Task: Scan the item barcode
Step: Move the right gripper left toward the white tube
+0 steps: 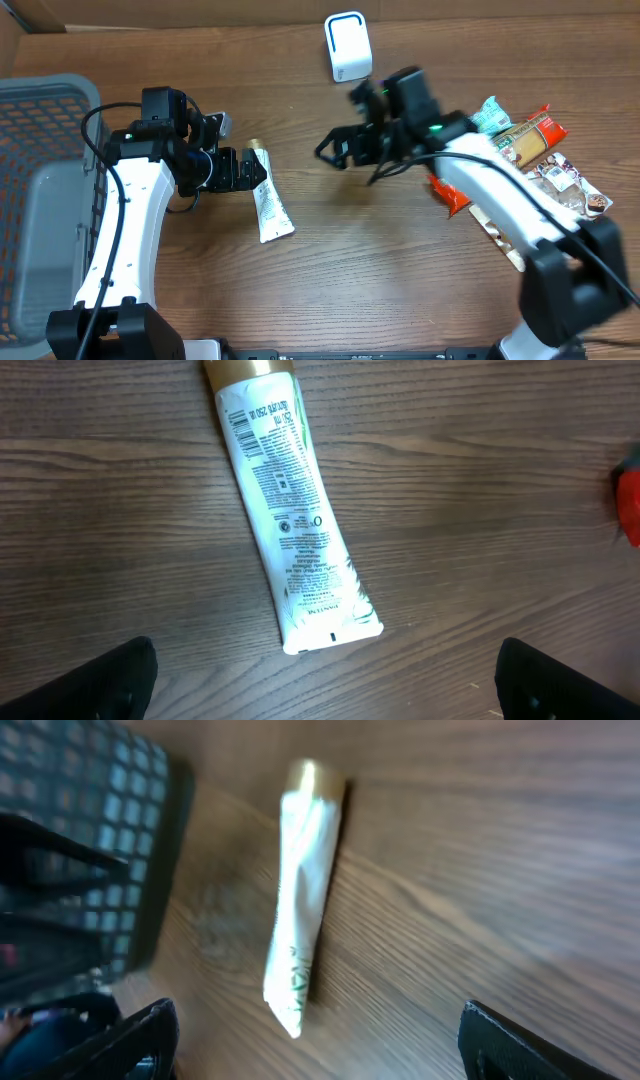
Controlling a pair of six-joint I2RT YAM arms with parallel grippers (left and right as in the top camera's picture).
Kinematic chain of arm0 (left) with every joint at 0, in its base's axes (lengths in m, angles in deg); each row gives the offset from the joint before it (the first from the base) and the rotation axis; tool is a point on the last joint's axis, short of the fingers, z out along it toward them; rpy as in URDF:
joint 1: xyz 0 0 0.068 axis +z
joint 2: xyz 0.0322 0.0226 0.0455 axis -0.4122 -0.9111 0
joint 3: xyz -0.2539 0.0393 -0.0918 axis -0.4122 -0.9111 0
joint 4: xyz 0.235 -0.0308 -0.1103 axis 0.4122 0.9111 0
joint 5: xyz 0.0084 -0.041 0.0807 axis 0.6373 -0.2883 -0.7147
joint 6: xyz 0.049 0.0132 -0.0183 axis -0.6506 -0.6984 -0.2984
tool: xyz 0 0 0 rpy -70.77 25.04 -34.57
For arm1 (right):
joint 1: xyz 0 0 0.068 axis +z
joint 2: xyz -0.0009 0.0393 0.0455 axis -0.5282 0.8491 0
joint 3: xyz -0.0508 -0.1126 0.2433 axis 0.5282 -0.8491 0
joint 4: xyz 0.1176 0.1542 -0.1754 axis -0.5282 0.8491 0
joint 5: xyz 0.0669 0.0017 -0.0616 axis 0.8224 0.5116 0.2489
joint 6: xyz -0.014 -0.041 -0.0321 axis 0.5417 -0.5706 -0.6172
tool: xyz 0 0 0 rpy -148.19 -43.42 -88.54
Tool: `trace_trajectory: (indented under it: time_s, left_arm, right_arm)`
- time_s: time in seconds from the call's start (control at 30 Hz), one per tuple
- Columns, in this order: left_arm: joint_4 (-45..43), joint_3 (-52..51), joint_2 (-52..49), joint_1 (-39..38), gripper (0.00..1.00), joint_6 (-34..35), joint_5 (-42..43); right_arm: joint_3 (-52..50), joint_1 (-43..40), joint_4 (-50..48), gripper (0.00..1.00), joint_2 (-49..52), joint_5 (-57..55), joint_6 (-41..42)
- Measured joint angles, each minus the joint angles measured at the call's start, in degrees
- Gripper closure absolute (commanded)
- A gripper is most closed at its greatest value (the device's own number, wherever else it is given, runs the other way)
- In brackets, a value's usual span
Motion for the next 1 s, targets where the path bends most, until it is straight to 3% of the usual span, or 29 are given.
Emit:
trace_trajectory:
  time_s: [0.3,0.73,1.0]
  left_arm:
    - [0.0,0.0,0.0,0.0,0.00,0.0,0.0]
    - [-2.3,0.4,0.0,0.1,0.00,0.2,-0.2]
    - [8.3,17.1,-0.5,6.7,0.00,0.2,-0.9]
  right_arm:
    - [-0.1,5.6,-5.1,0.13,9.0,-0.4,1.1]
    - [-0.1,9.9,-10.0,0.15,11.9,-3.5,1.3]
    - [-0.1,10.2,-13.7,0.22,14.7,-4.2,1.9]
